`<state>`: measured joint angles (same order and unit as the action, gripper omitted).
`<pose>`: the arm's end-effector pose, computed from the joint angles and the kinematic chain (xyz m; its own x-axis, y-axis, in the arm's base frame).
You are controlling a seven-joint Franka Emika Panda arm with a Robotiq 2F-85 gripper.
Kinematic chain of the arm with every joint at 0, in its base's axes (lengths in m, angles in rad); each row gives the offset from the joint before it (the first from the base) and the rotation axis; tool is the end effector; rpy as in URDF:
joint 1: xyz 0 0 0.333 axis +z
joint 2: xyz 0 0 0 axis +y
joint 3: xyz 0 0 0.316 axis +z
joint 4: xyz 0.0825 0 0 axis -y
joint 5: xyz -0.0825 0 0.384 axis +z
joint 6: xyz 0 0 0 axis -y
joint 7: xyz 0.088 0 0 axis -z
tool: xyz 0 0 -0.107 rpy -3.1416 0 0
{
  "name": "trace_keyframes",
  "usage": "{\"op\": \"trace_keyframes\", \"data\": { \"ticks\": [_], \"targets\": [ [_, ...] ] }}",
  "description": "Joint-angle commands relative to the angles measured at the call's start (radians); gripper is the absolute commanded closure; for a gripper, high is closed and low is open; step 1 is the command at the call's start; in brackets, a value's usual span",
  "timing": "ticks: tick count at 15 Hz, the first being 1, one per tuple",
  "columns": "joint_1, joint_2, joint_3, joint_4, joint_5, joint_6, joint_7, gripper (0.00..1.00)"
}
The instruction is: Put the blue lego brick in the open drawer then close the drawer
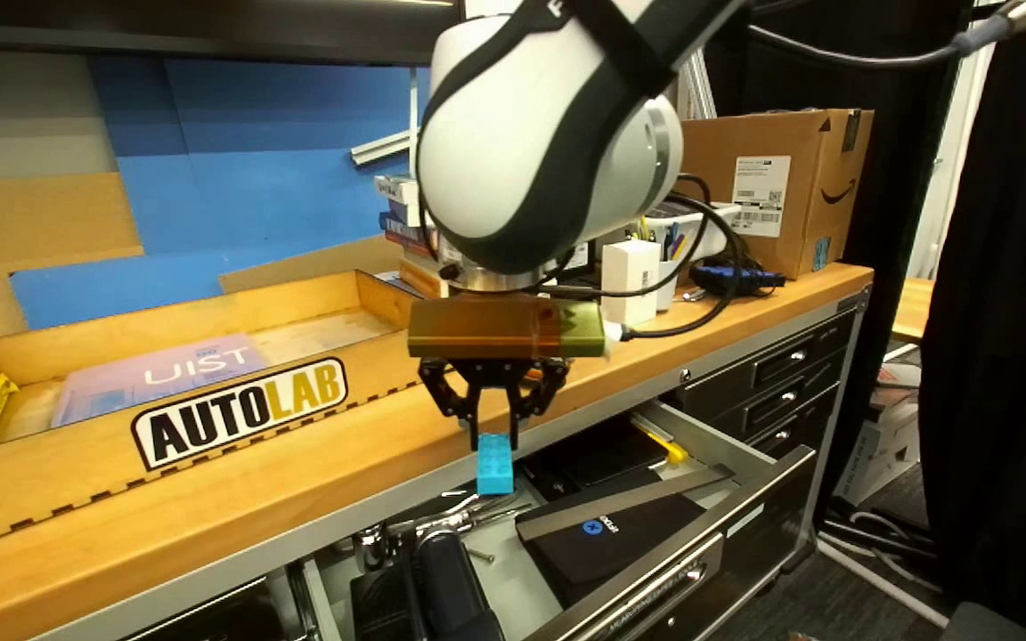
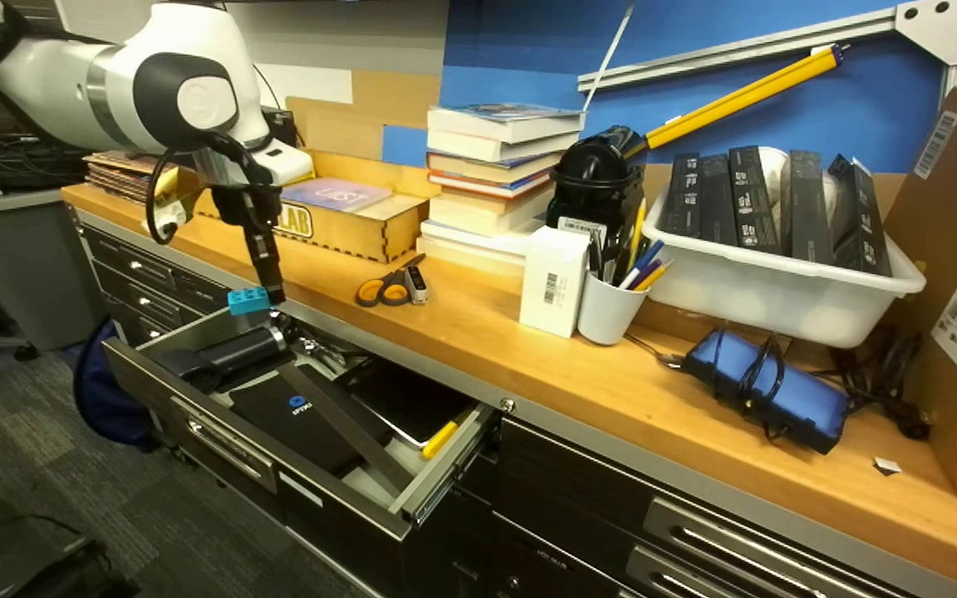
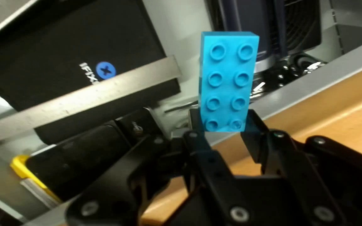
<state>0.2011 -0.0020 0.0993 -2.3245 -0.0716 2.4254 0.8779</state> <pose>0.4942 0.1528 0.3498 0.8589 -0.5012 0.1051 -0.4995 -0.8652 -0.0444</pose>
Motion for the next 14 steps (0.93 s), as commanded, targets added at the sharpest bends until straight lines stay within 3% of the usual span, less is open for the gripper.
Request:
{"op": "trace_keyframes", "data": {
  "ticks": [1,4,5,7,11,14],
  "targets": [
    [-0.060,-0.095,-0.006,-0.116,-0.038,0.025,0.099,0.83],
    [-0.115,-0.093,-0.019,-0.124,-0.048,0.005,0.104,0.81],
    [-0.131,-0.093,-0.023,-0.126,-0.048,0.019,0.120,0.39],
    [-0.144,-0.096,-0.029,-0.131,0.001,0.037,0.079,0.33],
    [-0.138,-0.153,-0.022,-0.190,0.092,0.043,0.018,0.01],
    [-0.116,-0.250,-0.005,-0.282,0.166,-0.021,-0.053,0.00]
  ]
}}
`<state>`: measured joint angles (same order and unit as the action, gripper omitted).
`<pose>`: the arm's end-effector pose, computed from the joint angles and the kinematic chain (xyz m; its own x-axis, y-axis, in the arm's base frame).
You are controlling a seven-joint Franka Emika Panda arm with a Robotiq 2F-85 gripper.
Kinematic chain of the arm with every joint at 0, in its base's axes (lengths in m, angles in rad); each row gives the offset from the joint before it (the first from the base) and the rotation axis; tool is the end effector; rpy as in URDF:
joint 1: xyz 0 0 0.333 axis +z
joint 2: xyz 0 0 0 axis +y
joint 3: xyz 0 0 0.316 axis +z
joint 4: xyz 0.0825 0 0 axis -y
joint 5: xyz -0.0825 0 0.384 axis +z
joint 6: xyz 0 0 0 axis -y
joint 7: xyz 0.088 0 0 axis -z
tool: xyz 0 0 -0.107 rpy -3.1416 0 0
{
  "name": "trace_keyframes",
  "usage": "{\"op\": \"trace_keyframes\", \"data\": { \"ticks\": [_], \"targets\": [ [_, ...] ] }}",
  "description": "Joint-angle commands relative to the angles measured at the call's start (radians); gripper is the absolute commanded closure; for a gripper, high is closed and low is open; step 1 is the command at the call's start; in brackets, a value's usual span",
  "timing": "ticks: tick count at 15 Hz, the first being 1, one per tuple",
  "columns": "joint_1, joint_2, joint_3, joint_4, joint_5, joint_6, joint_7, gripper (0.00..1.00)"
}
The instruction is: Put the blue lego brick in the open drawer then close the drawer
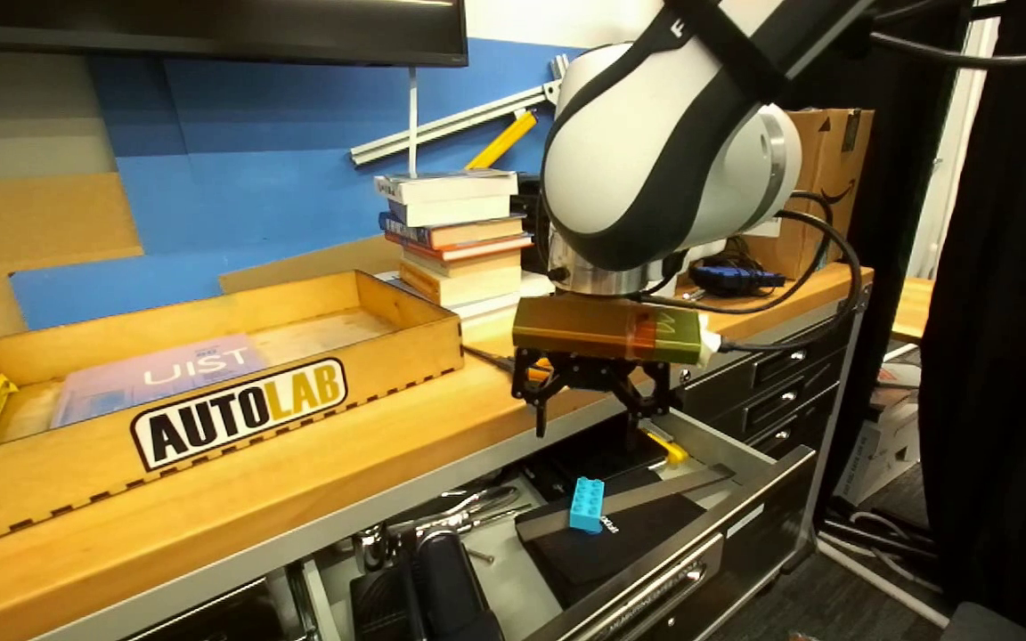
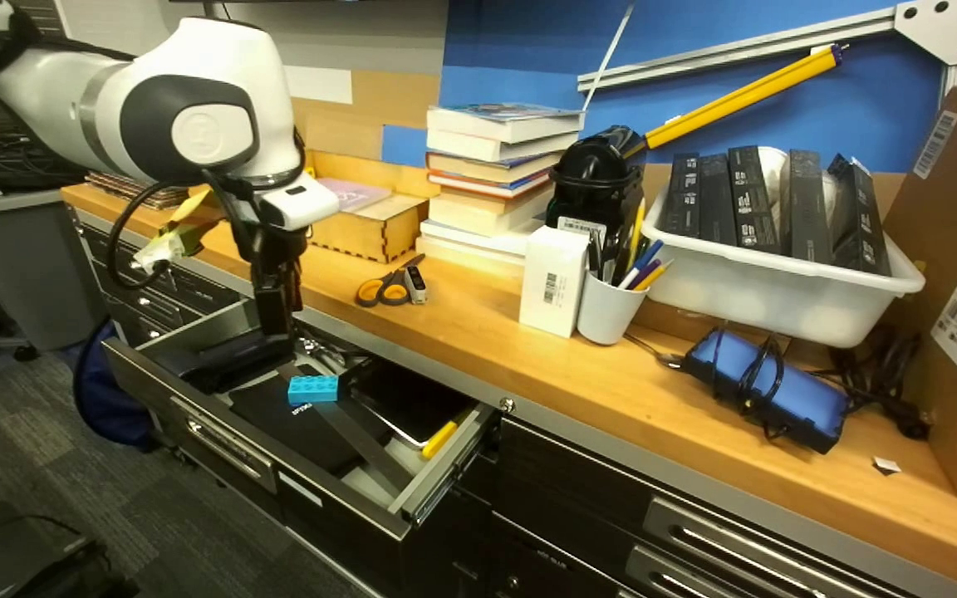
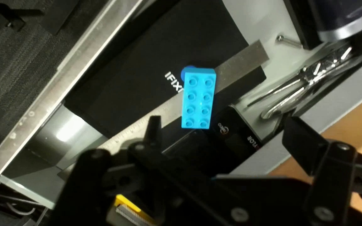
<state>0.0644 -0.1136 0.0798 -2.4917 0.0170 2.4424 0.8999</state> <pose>0.4612 0.0668 0.3347 0.7177 -0.6953 0.0376 -0.6935 -0.7186 -0.0518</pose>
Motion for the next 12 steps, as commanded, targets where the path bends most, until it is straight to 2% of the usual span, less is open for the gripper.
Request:
{"op": "trace_keyframes", "data": {
  "ticks": [1,4,7,12],
  "targets": [
    [0.034,-0.173,0.018,-0.152,0.115,-0.069,-0.125,0.00],
    [0.060,-0.215,0.031,-0.213,0.202,-0.182,-0.211,0.00],
    [0.066,-0.152,0.037,-0.215,0.254,-0.244,-0.282,0.00],
    [0.053,0.064,0.043,-0.156,0.247,-0.153,-0.313,0.00]
  ]
}}
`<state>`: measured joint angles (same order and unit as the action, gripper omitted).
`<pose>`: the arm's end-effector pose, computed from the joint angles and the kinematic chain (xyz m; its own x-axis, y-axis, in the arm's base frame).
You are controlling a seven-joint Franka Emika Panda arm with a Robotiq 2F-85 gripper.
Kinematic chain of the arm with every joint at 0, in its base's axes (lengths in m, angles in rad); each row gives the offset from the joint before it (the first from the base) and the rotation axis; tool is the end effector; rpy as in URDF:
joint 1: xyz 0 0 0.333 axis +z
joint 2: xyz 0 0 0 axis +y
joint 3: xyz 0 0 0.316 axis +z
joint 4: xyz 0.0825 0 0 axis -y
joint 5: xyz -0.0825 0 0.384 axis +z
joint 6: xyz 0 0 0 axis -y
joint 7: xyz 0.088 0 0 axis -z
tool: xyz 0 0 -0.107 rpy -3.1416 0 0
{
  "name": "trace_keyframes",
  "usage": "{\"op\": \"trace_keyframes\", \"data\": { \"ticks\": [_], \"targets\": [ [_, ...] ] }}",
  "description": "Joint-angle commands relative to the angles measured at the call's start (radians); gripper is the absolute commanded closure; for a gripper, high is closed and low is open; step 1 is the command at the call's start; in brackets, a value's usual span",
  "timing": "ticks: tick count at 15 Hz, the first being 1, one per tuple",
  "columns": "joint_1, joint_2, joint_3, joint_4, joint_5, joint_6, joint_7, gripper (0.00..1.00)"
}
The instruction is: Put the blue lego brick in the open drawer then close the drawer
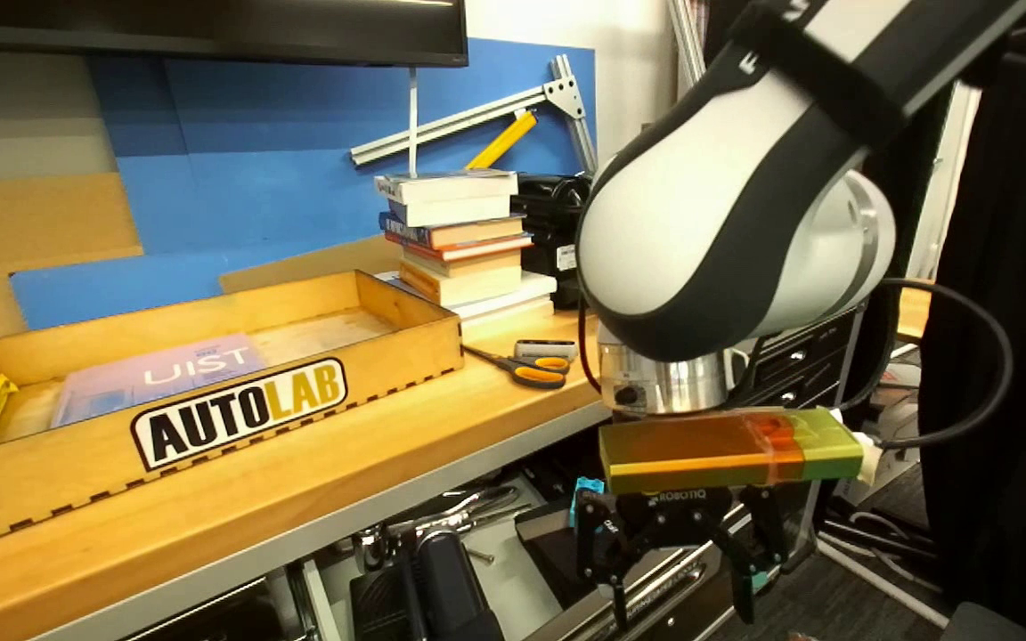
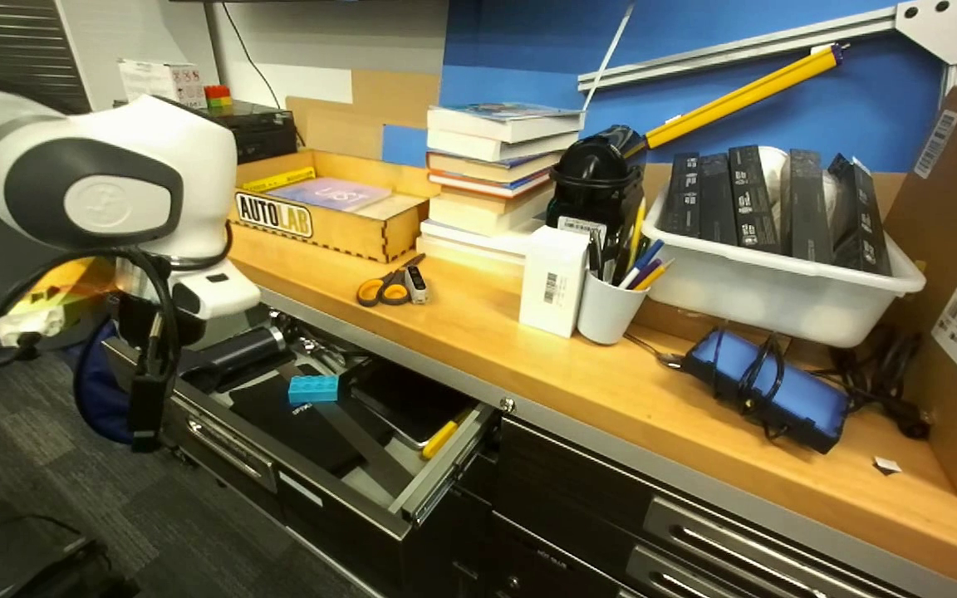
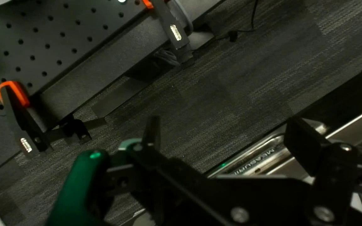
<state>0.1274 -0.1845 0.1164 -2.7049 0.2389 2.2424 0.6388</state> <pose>0.3575 0.0938 0.2674 0.7952 -0.5289 -0.2965 -0.5328 -0.8429 0.0748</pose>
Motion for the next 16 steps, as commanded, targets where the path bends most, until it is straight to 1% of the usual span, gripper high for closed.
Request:
{"op": "trace_keyframes", "data": {
  "ticks": [1,2,5,6,9,11,13,15,16],
  "targets": [
    [-0.009,0.168,0.006,0.065,0.027,0.072,-0.055,0.00],
    [-0.010,0.194,0.003,0.072,0.028,0.104,-0.052,0.00],
    [-0.010,0.245,-0.003,0.085,-0.007,0.209,0.039,0.00],
    [-0.008,0.238,-0.005,0.079,-0.025,0.266,0.098,0.00],
    [-0.009,0.236,-0.016,0.088,-0.076,0.378,0.214,0.00],
    [-0.011,0.242,-0.029,0.101,-0.164,0.445,0.335,0.00],
    [-0.013,0.250,-0.049,0.115,-0.286,0.491,0.481,0.00],
    [-0.011,0.262,-0.072,0.132,-0.402,0.512,0.616,0.00],
    [-0.010,0.275,-0.082,0.144,-0.442,0.515,0.665,0.00]
  ]
}}
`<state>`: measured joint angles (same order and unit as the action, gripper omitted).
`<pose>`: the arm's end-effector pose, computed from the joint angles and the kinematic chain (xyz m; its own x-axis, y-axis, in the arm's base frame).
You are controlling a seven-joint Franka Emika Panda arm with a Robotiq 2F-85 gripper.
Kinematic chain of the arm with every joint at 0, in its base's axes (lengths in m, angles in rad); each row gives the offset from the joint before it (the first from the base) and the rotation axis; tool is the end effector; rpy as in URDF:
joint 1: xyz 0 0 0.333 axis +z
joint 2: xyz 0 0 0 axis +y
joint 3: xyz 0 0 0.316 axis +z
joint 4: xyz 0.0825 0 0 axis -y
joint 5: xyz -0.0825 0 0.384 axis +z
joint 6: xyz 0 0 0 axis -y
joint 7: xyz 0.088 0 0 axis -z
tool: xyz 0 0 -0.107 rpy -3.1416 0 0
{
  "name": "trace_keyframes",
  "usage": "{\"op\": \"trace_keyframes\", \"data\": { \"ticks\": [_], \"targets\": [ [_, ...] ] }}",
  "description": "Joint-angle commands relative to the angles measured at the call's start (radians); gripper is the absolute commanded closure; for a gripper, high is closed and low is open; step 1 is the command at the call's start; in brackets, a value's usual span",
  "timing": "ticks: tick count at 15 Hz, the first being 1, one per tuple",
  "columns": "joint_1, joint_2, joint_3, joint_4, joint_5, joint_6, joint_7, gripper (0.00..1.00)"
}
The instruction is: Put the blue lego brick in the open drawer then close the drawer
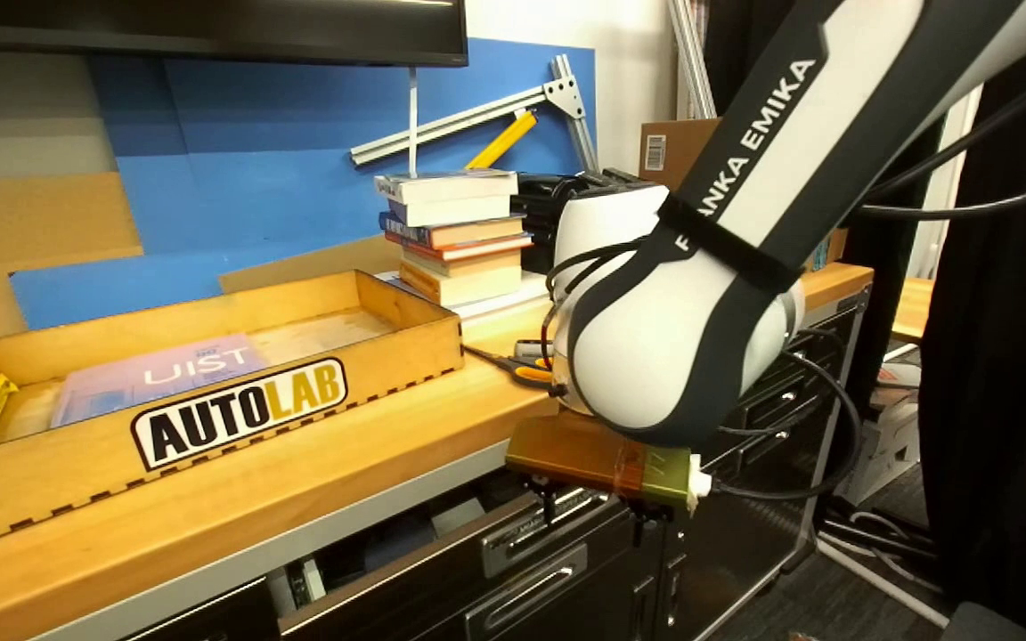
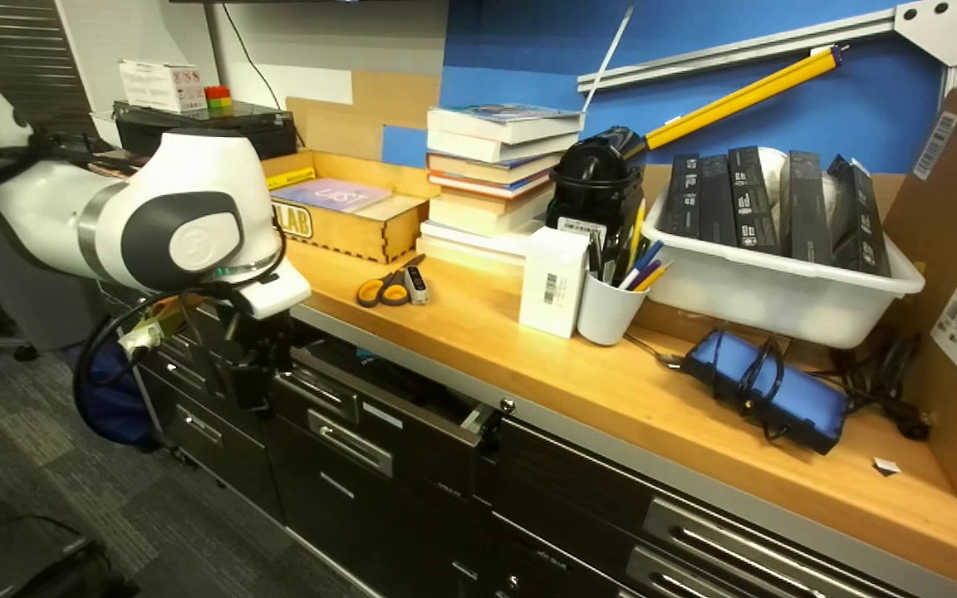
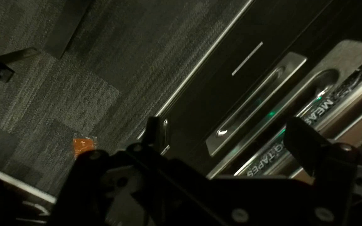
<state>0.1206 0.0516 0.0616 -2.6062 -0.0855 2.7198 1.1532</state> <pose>0.4367 0.0839 0.2414 0.6241 -0.7792 0.0581 -0.7784 -0.6265 -0.0407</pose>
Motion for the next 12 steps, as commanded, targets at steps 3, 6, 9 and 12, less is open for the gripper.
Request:
{"op": "trace_keyframes", "data": {
  "ticks": [3,6,9,12],
  "targets": [
    [0.006,0.070,-0.051,0.077,-0.203,0.032,0.257,0.00],
    [0.020,0.098,-0.085,0.114,-0.312,0.030,0.387,0.00],
    [0.043,0.117,-0.121,0.159,-0.450,0.019,0.538,0.00],
    [0.052,0.115,-0.121,0.166,-0.534,-0.013,0.638,0.00]
  ]
}}
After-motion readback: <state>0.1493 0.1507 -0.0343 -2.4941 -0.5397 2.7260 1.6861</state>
